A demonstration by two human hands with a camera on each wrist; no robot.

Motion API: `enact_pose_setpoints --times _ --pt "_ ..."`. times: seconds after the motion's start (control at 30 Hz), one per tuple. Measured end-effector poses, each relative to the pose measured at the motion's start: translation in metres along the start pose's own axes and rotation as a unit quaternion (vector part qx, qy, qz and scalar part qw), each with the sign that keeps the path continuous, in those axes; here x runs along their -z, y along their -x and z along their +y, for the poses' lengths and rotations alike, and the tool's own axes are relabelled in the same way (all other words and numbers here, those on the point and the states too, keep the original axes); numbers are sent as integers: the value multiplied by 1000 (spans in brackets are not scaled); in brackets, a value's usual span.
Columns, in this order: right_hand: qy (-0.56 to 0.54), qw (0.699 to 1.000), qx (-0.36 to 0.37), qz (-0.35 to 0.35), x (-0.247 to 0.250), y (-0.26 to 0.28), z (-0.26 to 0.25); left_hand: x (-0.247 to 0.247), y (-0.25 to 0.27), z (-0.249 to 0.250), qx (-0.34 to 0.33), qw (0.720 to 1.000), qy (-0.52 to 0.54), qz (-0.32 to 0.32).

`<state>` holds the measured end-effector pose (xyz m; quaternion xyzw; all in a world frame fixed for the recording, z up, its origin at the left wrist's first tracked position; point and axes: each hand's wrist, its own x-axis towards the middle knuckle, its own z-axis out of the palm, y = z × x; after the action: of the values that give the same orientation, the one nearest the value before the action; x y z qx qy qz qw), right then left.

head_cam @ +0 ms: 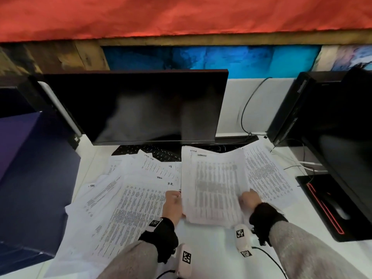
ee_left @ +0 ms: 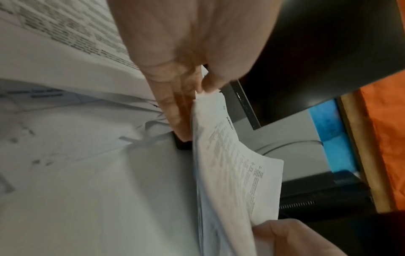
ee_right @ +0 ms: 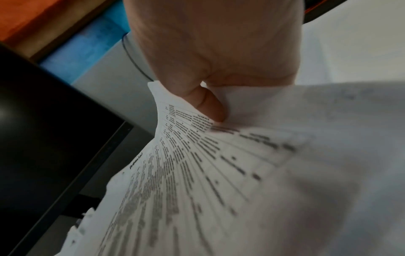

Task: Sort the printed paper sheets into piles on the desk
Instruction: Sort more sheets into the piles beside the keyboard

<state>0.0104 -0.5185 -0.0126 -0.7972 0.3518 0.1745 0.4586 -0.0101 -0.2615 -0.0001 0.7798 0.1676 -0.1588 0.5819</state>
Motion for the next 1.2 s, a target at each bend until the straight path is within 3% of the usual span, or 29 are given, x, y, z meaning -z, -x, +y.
enact_pose_setpoints --times 0.03,0.1,0.17,0.3,0.4,0.47,0.53,0.67,0.83,1.03,1.2 --pt "-19 1000 10 6 -3 -2 -7 0 0 0 17 999 47 1" --pt "-64 997 25 -18 -10 0 -24 2 2 3 47 992 99 -57" --pt "-97 994 32 -33 -14 -3 -33 3 5 8 76 986 103 -103" --pt "-104 991 69 -56 -8 4 -37 -3 -3 7 109 987 54 -103" --pt "60 991 117 20 0 1 -18 -7 -3 9 121 986 39 -105" --pt "248 960 116 53 5 2 5 -9 -2 13 123 987 46 -88" --pt "332 938 91 44 10 4 30 -9 0 16 107 991 44 -68" --pt "358 929 78 46 21 -2 52 -7 -3 15 70 995 41 -66" --pt "398 911 68 78 22 -9 45 -5 -9 9 53 996 55 -52" --pt "390 917 21 85 26 -15 27 -9 -11 7 51 996 67 -39" --pt "371 925 33 80 32 -14 20 -17 -26 -6 50 997 28 -45"
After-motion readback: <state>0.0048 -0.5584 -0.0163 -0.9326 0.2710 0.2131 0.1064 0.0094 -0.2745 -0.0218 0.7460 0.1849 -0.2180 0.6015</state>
